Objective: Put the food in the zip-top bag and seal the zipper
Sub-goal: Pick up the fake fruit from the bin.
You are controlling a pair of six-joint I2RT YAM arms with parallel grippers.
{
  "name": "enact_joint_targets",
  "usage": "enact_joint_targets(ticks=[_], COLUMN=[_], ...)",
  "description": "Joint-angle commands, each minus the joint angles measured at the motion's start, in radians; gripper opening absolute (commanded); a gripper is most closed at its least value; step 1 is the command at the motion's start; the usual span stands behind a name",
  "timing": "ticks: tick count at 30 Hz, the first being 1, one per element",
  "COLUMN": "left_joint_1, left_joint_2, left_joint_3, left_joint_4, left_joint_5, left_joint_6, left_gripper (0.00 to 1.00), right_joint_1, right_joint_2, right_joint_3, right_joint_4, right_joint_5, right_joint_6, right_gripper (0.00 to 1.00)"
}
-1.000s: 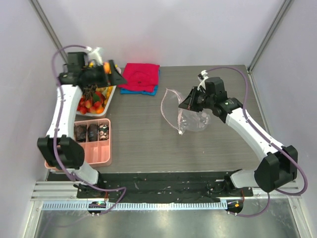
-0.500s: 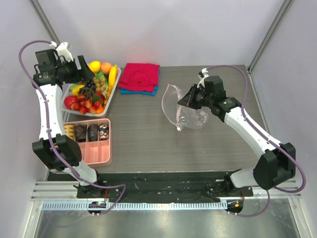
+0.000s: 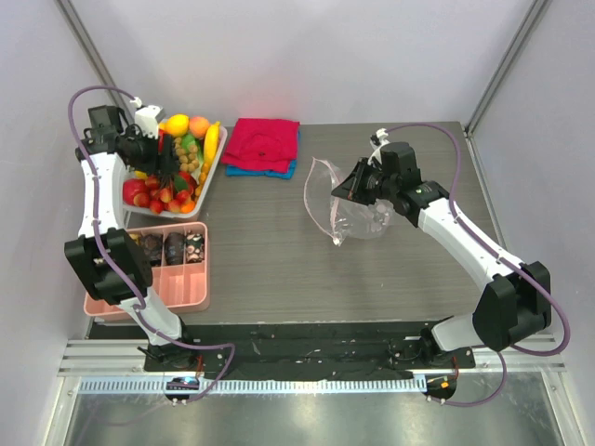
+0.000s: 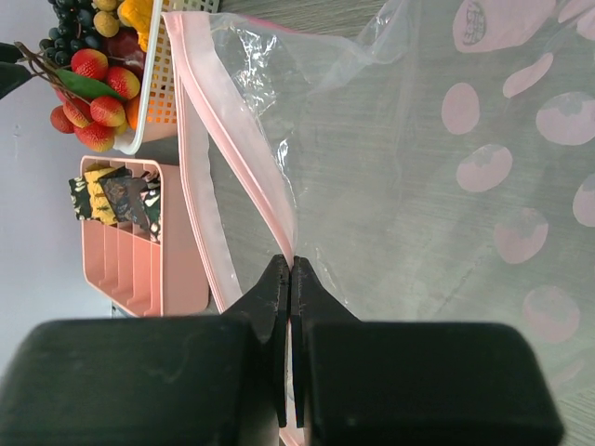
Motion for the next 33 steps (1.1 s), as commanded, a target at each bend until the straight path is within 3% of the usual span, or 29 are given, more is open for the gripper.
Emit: enact_joint_targets(ticks=[1, 12, 18, 22, 25, 33], left_joint_1=[-0.031, -0.053, -0.053, -0.053, -0.051, -0.050], left_joint_2=[-0.001, 0.038, 0.024, 0.004, -0.011, -0.126], left_joint_3=[0.005, -0.033, -0.062, -0.058, -0.023, 0.001], left_joint_4=[0.014, 0.074, 0.082, 0.080, 0.053, 0.042], left_joint_5=[-0.001, -0.104, -0.134, -0.127, -0.115, -0.091], left_joint_6=[0.138, 0.213, 0.225, 0.219, 0.176, 0.040], left_gripper=[0.62, 0.58, 0.39, 0.12, 0.00, 0.00], right_joint_1=[-0.005, -0.005, -0.003, -0.005, -0.005, -0.005], right_joint_2=[0.008, 0.018, 0.026, 0.029, 0.023, 0.018], right_joint_3=[-0.002, -0.010, -0.004, 0.002, 0.002, 0.017], right_joint_4=[0.046, 0.053, 0.053, 0.053, 0.063, 0.154], right_joint_5=[-0.013, -0.023, -0.025, -0.031, -0.057, -0.137], right_joint_6=[0.011, 0.020, 0.019, 0.020, 0.031, 0.192], right_gripper=[0.01, 0.01, 0.01, 0.01, 0.01, 0.01])
